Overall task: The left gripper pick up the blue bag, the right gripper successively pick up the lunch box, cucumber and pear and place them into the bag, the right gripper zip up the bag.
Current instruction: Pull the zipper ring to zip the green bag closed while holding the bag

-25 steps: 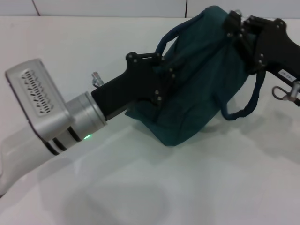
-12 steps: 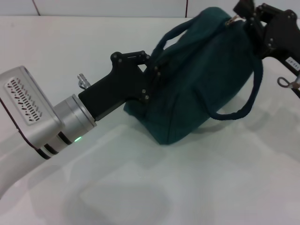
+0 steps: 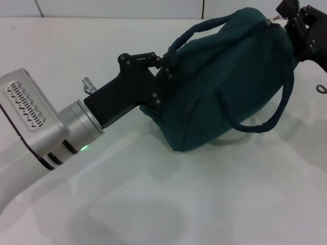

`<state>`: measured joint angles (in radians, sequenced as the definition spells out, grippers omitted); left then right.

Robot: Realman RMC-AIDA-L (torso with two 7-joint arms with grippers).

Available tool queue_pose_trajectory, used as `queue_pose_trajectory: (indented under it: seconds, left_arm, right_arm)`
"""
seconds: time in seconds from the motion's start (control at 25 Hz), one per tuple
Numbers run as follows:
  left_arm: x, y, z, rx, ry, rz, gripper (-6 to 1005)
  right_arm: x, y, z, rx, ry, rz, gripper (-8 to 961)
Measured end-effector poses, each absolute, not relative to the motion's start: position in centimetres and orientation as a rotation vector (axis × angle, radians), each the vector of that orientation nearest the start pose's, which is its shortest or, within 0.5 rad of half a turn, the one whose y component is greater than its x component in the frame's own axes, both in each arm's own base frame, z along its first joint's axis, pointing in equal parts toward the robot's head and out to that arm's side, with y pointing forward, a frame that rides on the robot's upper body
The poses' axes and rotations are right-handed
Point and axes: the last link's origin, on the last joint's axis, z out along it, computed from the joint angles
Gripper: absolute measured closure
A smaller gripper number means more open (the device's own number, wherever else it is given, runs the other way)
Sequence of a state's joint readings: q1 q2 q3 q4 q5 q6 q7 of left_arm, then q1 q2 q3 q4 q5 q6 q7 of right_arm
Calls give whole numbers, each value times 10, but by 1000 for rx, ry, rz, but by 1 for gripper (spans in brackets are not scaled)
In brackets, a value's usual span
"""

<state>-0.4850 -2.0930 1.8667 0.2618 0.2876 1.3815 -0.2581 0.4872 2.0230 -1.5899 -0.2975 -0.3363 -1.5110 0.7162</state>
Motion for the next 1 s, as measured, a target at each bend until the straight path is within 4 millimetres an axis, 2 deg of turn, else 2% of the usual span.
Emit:
queue_pose_trajectory:
  seconds: [0.24,1.0]
  left_arm:
    - [-222,314,-66,-2200,54,-1009,938]
    - [-236,323,-53,-2116,-12,-970,941]
  right_arm:
    - [231,339,9,-2003,313,1363,921]
    - [256,342,13,-1922,417,1276,920]
